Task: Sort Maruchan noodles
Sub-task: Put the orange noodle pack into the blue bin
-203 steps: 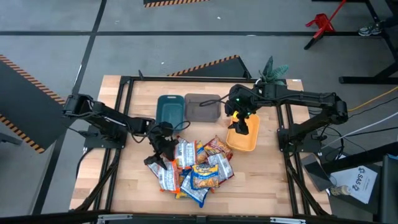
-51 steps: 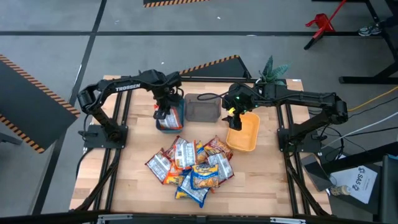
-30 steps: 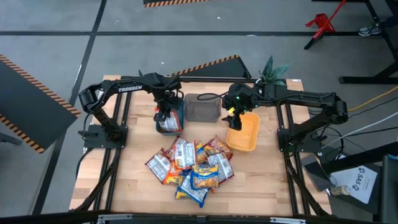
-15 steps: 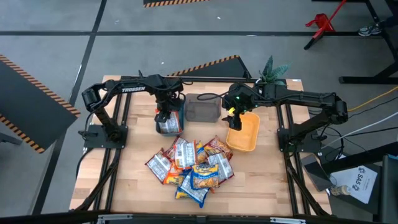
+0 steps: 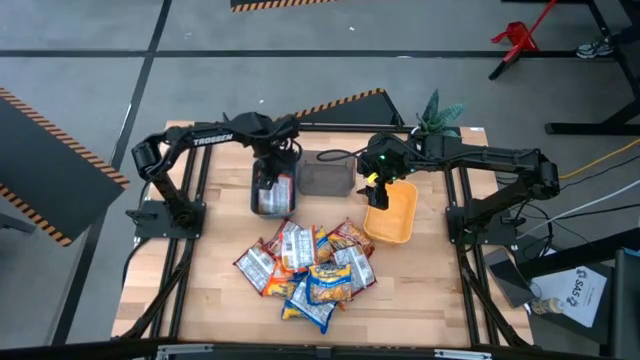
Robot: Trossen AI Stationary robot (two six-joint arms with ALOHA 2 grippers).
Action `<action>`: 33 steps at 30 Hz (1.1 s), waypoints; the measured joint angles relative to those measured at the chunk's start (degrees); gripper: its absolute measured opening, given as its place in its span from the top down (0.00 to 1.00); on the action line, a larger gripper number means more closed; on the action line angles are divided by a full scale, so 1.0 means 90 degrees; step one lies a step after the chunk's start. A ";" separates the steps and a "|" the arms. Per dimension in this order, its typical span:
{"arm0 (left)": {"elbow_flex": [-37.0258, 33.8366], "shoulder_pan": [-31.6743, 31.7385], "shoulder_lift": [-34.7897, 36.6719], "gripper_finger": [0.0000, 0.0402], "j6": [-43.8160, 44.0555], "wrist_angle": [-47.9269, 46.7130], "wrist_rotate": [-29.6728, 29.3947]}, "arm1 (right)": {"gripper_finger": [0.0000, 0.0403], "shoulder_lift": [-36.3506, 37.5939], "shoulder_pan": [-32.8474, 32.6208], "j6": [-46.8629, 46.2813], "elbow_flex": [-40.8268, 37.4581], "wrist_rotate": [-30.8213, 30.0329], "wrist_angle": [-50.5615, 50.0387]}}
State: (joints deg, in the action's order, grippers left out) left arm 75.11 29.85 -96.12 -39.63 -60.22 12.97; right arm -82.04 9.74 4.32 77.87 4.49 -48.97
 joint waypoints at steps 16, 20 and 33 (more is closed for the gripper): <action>0.1004 -0.0967 0.0398 0.57 0.2621 -0.1468 0.3864 | 0.30 -0.0063 0.0000 -0.0982 0.0000 0.0005 0.0185; 0.0516 -0.1664 0.0931 0.57 0.3531 -0.1283 0.3187 | 0.30 -0.0164 0.0001 -0.1155 0.0002 0.0009 0.0392; -0.1305 -0.3811 0.3609 0.57 0.8677 0.1352 -0.0645 | 0.30 -0.0345 -0.0003 -0.1671 -0.0001 -0.0176 0.0869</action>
State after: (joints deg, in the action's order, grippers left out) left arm 63.37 -4.45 -63.64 38.46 -48.05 7.16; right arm -85.14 9.72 -10.72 77.85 2.91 -41.15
